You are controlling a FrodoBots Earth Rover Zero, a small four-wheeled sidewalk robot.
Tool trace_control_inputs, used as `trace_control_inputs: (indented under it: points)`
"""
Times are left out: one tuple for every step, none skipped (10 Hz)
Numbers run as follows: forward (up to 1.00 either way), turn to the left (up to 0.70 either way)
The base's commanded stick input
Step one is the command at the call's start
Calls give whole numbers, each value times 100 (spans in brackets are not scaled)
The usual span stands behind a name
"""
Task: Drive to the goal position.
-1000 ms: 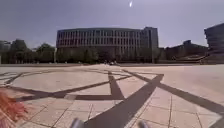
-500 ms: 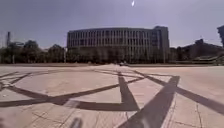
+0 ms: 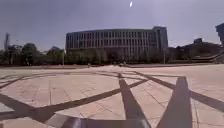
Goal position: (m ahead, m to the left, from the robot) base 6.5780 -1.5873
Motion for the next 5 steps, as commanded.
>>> trace_control_inputs:
  points:
    - [100,0]
    - [100,0]
    - [100,0]
    - [100,0]
    - [100,0]
